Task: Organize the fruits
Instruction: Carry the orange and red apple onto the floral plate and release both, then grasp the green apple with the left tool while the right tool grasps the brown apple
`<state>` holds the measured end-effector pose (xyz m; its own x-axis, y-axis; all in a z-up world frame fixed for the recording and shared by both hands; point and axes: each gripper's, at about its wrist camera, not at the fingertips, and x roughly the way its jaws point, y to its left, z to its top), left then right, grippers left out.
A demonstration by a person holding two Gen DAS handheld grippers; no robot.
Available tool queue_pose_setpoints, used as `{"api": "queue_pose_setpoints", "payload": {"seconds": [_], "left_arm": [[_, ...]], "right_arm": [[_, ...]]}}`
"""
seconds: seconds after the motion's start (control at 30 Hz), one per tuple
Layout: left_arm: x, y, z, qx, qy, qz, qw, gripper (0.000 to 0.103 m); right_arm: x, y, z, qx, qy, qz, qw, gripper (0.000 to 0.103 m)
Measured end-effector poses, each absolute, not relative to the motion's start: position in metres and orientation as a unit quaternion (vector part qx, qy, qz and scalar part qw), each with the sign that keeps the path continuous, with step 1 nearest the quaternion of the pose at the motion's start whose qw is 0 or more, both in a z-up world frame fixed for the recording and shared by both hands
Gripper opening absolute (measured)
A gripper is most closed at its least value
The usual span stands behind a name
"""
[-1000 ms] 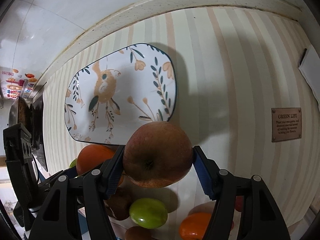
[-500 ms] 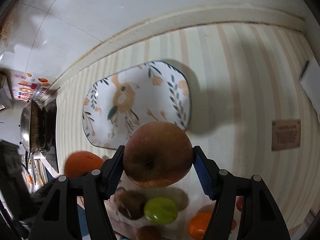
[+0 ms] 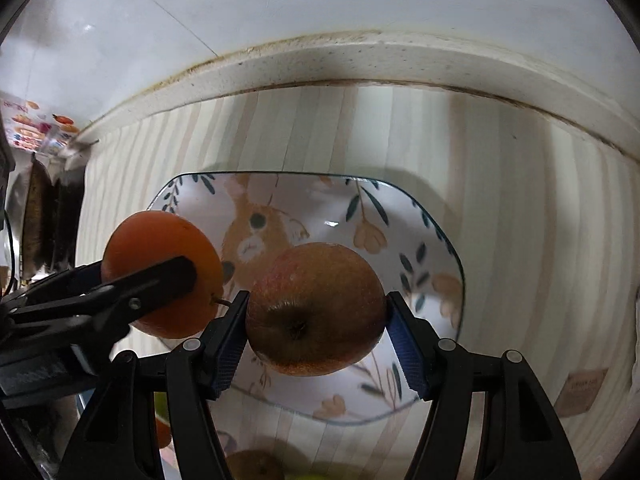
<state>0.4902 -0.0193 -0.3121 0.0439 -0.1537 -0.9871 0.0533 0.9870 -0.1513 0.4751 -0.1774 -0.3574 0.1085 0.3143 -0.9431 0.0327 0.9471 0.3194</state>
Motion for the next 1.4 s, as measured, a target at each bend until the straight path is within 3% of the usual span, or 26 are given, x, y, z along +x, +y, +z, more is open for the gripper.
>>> {"api": "queue_pose_setpoints", "payload": {"seconds": [0.2,0.33,0.5,1.4], "left_arm": [[0.493,-0.016,-0.325,-0.046,0.706,-0.058,0.704,0.082],[0.494,-0.013,-0.326,-0.054,0.709,-0.06,0.701,0.083],[0.487,-0.008,-0.315,-0.046,0.693,-0.05,0.718,0.083],[0.347,0.031,-0.178,0.032,0.574,-0.052,0.817,0.083]], "right_arm": [[0.484,-0.172,-0.367,0.125,0.673,0.105,0.721,0.07],[0.487,-0.172,-0.363,0.128,0.677,0.102,0.718,0.087],[0.48,-0.173,-0.354,0.113,0.681,0.091,0.718,0.094],[0.332,-0.166,-0.221,0.113,0.588,0.049,0.8,0.095]]}}
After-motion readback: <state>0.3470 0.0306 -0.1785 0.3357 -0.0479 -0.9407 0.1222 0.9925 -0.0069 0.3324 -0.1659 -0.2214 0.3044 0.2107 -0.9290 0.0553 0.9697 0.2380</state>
